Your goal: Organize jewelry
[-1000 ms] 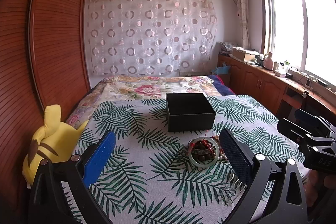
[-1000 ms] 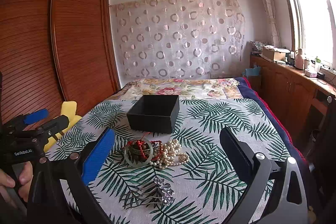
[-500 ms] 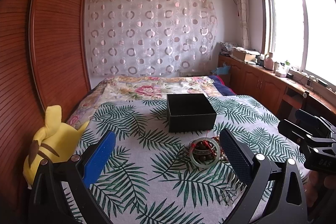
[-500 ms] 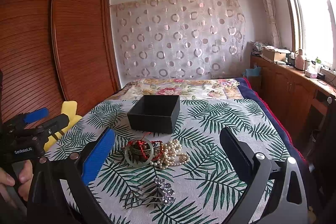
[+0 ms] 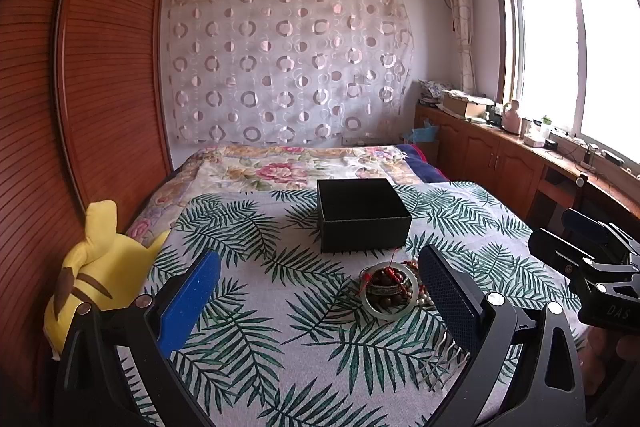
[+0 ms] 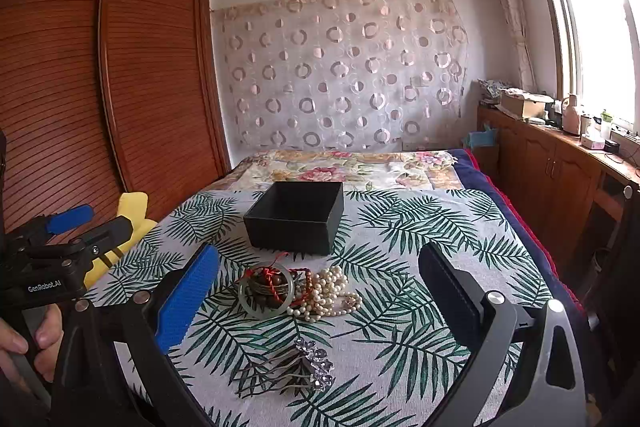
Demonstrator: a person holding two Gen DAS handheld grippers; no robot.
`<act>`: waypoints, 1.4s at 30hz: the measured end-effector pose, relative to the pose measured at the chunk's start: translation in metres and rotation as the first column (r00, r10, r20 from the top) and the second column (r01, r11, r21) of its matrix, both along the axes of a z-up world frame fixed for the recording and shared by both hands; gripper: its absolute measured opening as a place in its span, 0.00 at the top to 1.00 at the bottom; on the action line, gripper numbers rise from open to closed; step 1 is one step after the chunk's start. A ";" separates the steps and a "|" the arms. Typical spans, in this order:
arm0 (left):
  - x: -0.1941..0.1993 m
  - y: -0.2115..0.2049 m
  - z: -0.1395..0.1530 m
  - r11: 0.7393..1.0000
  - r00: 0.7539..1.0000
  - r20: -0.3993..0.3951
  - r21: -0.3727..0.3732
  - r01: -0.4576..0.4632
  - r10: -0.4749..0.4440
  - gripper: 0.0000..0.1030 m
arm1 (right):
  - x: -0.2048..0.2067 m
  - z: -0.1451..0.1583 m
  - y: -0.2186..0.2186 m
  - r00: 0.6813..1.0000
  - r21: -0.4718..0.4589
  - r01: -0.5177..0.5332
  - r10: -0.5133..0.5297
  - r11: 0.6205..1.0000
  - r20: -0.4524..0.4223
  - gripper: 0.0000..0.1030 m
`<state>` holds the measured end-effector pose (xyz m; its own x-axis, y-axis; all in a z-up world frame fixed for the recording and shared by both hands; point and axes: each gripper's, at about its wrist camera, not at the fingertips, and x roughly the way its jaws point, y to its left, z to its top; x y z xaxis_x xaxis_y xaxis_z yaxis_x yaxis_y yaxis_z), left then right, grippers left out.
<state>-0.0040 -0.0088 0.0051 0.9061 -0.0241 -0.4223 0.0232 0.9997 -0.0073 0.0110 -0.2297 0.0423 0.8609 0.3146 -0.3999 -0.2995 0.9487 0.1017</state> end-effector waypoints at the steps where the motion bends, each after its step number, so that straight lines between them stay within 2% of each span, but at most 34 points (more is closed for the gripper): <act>1: 0.000 -0.001 0.000 1.000 1.000 0.000 0.000 0.000 0.000 0.07 | 0.000 0.000 0.000 1.000 0.000 0.000 0.000 1.000 0.000 0.02; 16: 0.000 0.000 -0.002 1.000 1.000 -0.012 -0.001 0.005 -0.005 0.07 | 0.000 -0.009 0.005 1.000 -0.006 -0.022 0.022 1.000 -0.017 0.02; 21: 0.008 0.001 -0.020 1.000 0.998 -0.063 -0.004 0.018 -0.018 0.07 | 0.001 -0.019 0.004 0.997 -0.017 -0.060 0.059 0.998 -0.053 0.02; 28: 0.016 0.007 -0.045 0.999 0.992 -0.120 -0.013 0.036 -0.038 0.07 | 0.011 -0.045 -0.004 0.988 -0.036 -0.102 0.097 0.994 -0.118 0.09; 32: 0.021 0.007 -0.058 0.998 0.986 -0.155 -0.017 0.059 -0.061 0.07 | 0.016 -0.060 -0.005 0.978 -0.048 -0.135 0.126 0.990 -0.166 0.15; 35: 0.027 0.004 -0.068 0.997 0.979 -0.187 -0.019 0.078 -0.081 0.07 | 0.020 -0.074 -0.001 0.965 -0.063 -0.171 0.154 0.983 -0.213 0.25; 42: 0.035 0.007 -0.087 0.996 0.969 -0.231 -0.024 0.080 -0.084 0.07 | 0.034 -0.100 0.007 0.914 -0.014 -0.248 0.229 0.969 -0.333 0.43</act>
